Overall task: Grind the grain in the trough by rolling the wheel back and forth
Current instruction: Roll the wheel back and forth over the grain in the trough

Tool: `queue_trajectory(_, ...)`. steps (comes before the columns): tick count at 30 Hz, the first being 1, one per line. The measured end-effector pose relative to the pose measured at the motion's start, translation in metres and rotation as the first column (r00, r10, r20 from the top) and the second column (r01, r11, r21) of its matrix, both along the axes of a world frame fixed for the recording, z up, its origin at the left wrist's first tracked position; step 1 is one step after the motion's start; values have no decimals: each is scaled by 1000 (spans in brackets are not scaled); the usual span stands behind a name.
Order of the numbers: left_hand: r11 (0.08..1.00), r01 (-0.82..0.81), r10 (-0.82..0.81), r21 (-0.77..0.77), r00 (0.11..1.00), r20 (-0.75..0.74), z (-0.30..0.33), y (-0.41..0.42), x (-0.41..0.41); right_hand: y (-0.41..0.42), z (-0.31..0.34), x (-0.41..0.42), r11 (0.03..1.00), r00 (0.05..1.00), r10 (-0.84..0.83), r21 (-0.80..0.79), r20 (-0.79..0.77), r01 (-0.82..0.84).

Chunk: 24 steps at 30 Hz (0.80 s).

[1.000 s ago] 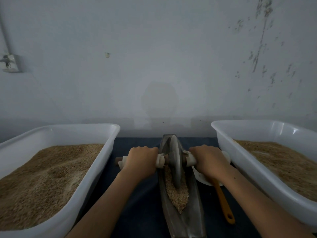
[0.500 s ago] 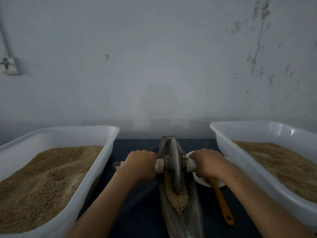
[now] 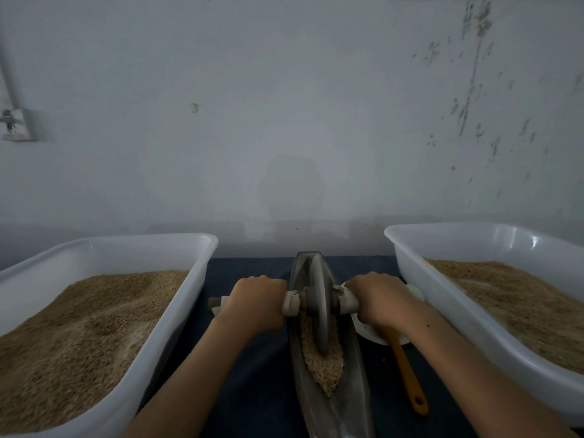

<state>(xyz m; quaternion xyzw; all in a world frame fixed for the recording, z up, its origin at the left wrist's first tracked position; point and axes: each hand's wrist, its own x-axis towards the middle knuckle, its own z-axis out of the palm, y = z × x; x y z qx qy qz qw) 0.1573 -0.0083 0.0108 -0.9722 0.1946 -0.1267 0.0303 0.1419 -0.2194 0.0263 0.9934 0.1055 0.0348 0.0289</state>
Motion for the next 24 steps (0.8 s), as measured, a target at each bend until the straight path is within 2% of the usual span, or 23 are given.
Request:
queue_trajectory(3, 999, 9, -5, 41, 996, -91, 2, 1, 1, -1, 6, -1, 1000, 993, 1, -25, -116, -4)
queue_trajectory(6, 999, 15, -12, 37, 996, -89, 1, 0, 0, -1, 5, -2, 1000, 992, -6, -27, -126, 2)
queue_trajectory(9, 1000, -2, 2, 5, 1000, -30, 0, 0, -1, -1, 1, -2, 1000, 999, -12, -16, -52, 11)
queue_trajectory(13, 998, -16, 20, -65, 997, 68, -3, -2, -3, 2, -6, 1, 1000, 992, -14, 20, 124, 12)
queue_trajectory(17, 996, -26, 38, -89, 990, 135, -5, -4, -5, 2, -8, -1, 999, 988, -11, 34, 156, 6)
queue_trajectory(20, 998, -22, 28, -63, 995, 97, -3, -3, -4, 2, -6, -1, 999, 992, -14, 33, 125, 10)
queue_trajectory(24, 1000, 2, -2, 1, 999, -51, 2, -1, 0, 2, 0, -2, 1000, 1000, -22, -1, 4, 22)
